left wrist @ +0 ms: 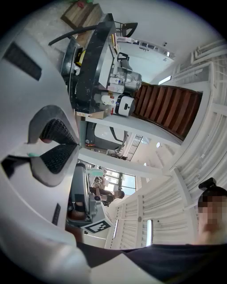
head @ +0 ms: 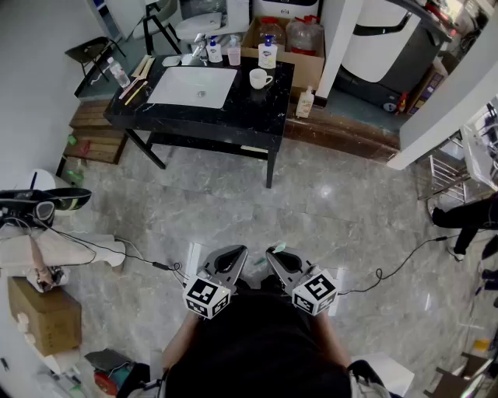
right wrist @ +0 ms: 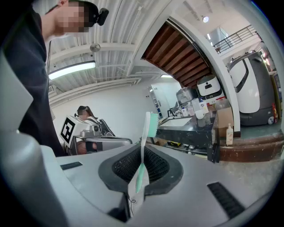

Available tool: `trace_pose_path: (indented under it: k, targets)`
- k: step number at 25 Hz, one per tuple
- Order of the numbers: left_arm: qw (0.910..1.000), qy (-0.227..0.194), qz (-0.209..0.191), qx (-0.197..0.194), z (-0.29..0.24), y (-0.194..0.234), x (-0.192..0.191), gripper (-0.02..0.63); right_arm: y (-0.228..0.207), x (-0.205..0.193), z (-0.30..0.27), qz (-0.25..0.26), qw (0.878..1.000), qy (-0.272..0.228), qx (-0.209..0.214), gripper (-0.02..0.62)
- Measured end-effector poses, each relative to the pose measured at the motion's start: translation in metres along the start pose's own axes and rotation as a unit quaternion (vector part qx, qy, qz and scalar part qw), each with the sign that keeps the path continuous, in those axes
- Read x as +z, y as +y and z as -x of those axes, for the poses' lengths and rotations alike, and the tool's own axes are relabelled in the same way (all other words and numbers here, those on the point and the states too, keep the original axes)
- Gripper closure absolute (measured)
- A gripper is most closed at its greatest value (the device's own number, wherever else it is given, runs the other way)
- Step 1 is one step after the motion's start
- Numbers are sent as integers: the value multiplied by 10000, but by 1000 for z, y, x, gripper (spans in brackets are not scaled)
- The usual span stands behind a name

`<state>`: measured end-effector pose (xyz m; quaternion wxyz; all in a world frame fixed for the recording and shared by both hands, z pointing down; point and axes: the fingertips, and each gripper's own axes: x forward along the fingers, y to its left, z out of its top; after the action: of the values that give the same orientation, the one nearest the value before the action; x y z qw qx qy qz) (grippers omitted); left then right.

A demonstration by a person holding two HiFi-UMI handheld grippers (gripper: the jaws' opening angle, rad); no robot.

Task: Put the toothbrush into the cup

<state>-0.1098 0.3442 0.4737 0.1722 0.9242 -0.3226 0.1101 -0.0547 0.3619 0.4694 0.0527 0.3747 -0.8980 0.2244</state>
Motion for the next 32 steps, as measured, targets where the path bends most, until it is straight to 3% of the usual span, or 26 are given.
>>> trace_pose_path:
  k: [18,32]
  targets:
    - [10000,35,-29,13,-10,-21,-2,597,-7,-3,20,-70,9999,-109,74,566]
    - [9997,179,28,143,-52,-56,-3,597,-50,4,57,-116,9995,-177,226,566]
